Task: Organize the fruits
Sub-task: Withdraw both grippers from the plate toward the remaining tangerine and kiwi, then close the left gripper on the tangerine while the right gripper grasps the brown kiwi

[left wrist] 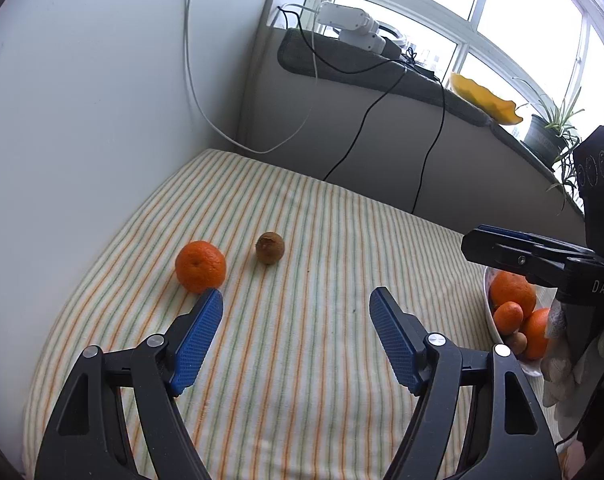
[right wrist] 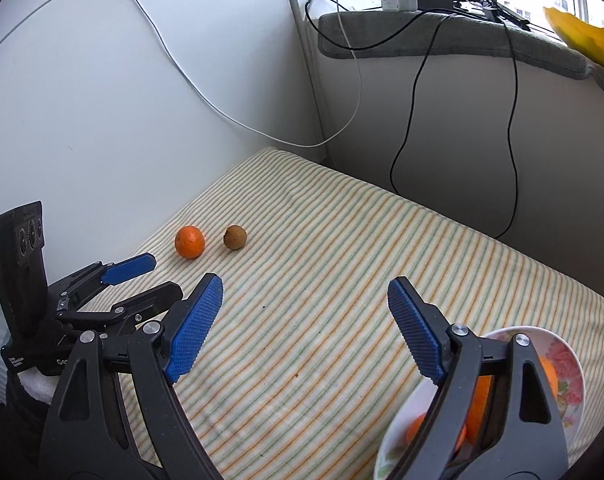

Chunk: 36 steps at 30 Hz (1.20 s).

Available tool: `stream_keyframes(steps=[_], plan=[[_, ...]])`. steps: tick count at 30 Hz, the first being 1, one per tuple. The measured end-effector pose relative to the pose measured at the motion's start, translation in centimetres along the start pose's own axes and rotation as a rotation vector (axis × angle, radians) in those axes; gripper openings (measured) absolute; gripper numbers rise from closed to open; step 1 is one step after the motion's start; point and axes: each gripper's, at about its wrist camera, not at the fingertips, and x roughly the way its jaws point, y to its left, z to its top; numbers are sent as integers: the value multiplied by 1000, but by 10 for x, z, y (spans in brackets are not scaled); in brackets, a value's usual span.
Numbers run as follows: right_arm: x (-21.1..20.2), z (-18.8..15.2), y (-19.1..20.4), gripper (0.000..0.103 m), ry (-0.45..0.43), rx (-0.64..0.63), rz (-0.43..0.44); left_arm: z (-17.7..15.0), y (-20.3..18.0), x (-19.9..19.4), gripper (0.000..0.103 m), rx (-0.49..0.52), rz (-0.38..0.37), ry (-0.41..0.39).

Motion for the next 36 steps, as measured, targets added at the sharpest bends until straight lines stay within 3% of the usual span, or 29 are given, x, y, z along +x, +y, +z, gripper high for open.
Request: stream_keyframes(steps=[8,19,25,32,36], plan=[[41,20,16,86,39,53,107,3,31,13,59,-42,23,23],[111,32,23,62,151,163,238,8,53,35,46,-74,36,64],[140,37,26,54,187,193,262,10,58,39,45,-82,42,68],[160,40,38,52,204,171,247,13,63,44,45,-92,56,71],[169,38,48,42,222,130,224,11,63,47,45,-86,57,82]])
